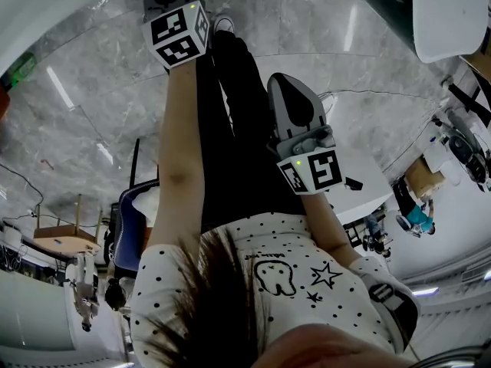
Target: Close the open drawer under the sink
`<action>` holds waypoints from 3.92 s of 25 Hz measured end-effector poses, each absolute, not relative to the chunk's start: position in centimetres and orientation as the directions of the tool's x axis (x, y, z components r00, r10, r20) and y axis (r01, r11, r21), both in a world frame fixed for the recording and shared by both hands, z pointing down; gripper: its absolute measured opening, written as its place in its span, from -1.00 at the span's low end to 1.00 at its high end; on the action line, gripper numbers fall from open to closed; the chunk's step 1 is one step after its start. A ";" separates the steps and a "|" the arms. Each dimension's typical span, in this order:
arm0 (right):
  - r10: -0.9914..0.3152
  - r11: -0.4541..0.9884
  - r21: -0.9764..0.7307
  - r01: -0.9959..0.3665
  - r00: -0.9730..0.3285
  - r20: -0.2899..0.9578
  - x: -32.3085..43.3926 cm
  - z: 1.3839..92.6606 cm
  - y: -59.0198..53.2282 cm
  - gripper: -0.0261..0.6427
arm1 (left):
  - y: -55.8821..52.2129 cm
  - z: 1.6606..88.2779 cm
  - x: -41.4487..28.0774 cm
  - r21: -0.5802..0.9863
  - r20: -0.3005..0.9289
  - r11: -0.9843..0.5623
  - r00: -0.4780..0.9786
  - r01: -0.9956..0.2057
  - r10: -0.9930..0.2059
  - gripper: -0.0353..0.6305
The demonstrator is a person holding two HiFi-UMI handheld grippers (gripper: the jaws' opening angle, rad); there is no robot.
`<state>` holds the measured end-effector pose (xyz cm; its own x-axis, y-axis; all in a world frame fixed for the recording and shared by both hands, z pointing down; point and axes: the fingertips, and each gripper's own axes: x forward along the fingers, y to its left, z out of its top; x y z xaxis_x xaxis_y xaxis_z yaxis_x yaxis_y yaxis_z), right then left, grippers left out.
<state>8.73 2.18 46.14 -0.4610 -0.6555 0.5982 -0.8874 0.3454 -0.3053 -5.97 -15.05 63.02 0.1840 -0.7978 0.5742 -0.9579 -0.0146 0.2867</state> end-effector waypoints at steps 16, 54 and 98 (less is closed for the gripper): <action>-0.663 0.352 -0.305 -0.885 -0.466 0.586 9.0 45.2 1.6 -0.88 | -15.1 58.2 -5.7 0.278 0.496 -0.078 0.212 -0.957 -0.842 -0.88; -0.574 0.477 -0.270 -0.836 -0.529 0.625 8.3 41.2 2.0 -0.88 | -12.9 50.1 -6.8 0.250 0.544 -0.059 0.191 -0.967 -0.817 -0.88; -0.701 0.497 -0.227 -0.838 -0.542 0.464 7.3 30.6 -1.0 -0.88 | -8.8 31.8 -6.9 0.181 0.355 -0.155 0.211 -0.971 -0.911 -0.88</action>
